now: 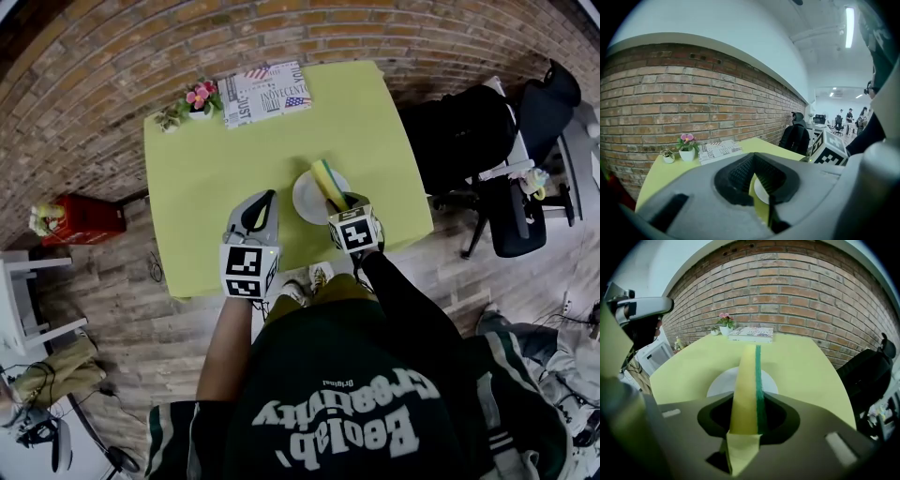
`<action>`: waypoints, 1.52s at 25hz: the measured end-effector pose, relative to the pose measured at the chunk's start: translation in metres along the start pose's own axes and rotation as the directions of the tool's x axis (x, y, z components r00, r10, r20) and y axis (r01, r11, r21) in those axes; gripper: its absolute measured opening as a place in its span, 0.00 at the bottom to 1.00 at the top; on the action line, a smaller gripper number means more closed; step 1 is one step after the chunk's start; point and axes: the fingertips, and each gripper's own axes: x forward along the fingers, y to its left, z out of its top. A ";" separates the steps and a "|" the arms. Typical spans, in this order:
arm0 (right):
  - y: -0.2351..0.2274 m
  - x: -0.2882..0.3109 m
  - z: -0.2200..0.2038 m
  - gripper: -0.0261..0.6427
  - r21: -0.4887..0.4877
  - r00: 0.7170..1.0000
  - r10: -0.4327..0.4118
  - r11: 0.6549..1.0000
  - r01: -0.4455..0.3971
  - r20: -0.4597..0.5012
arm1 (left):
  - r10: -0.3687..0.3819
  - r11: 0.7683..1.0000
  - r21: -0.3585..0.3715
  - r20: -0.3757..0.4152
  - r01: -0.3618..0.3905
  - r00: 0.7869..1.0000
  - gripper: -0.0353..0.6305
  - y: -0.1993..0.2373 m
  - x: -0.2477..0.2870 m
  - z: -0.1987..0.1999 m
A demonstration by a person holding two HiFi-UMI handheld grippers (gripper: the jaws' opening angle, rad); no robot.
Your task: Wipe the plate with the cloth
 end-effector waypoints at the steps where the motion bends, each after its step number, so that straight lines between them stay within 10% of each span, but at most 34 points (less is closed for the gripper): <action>1: -0.007 -0.002 -0.001 0.24 0.008 1.000 -0.014 1.000 0.014 -0.002 | -0.004 1.000 0.001 0.002 0.004 1.000 0.06 -0.001 0.002 0.001; 13: -0.035 -0.009 -0.009 0.24 0.051 0.999 -0.048 0.998 0.048 -0.005 | -0.012 1.000 -0.015 0.012 0.013 1.000 0.06 -0.006 0.016 0.009; 26: 0.070 -0.004 -0.005 0.24 -0.062 0.985 0.171 0.983 -0.172 -0.028 | 0.022 1.000 -0.015 0.011 -0.022 1.000 0.06 0.001 -0.002 0.004; 38: 0.062 -0.003 -0.012 0.24 -0.066 0.991 0.127 0.989 -0.130 -0.048 | 0.038 0.999 -0.010 0.003 -0.038 0.999 0.06 0.003 -0.010 -0.001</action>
